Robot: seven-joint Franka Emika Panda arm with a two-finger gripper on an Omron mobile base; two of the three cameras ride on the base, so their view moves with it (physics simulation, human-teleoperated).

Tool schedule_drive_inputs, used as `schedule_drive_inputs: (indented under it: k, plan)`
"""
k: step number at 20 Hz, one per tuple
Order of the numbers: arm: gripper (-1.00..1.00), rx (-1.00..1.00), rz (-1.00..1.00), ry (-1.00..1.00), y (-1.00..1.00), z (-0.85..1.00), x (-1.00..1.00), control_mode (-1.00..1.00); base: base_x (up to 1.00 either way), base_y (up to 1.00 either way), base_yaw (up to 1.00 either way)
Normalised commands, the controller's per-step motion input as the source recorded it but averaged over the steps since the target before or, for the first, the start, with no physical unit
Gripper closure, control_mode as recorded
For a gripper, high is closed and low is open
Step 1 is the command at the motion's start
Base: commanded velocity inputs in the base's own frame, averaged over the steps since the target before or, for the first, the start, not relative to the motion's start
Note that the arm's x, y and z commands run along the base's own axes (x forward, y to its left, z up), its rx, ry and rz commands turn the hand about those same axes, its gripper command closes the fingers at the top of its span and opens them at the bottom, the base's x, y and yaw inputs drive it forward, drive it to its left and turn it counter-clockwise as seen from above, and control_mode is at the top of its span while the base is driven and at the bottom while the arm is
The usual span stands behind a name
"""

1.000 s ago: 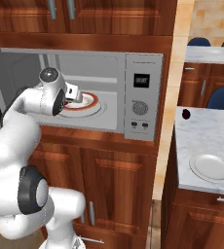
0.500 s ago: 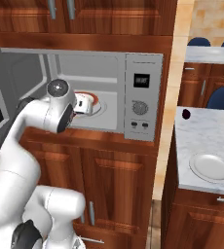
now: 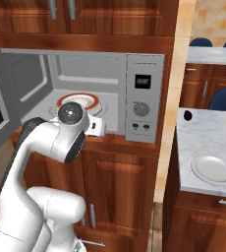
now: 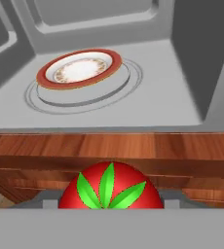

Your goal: Pick the tomato from the microwave and place it on plate located on the counter.

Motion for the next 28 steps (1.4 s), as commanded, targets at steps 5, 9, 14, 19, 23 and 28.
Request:
schedule_drive_inputs:
  k: [5,9,14,19,23,28]
  plan:
    - [1.00,0.02,0.00,0.06,-0.97,0.00,-0.25,-1.00,0.00,0.00,0.00]
    - [1.00,0.02,0.00,0.08,-1.00,0.00,-0.08,-1.00,0.00,0.00,0.00]
    - [1.00,0.02,-0.01,0.09,-1.00,-0.07,0.00,-1.00,0.00,0.00,0.00]
    - [1.00,0.01,-0.02,0.10,-1.00,-0.21,0.02,-1.00,0.00,0.00,0.00]
    - [1.00,0.00,-0.02,0.10,-1.00,-0.31,0.18,-1.00,0.00,0.00,0.00]
    - [1.00,-0.02,-0.06,0.13,-1.00,-0.51,0.62,-1.00,0.00,0.00,0.00]
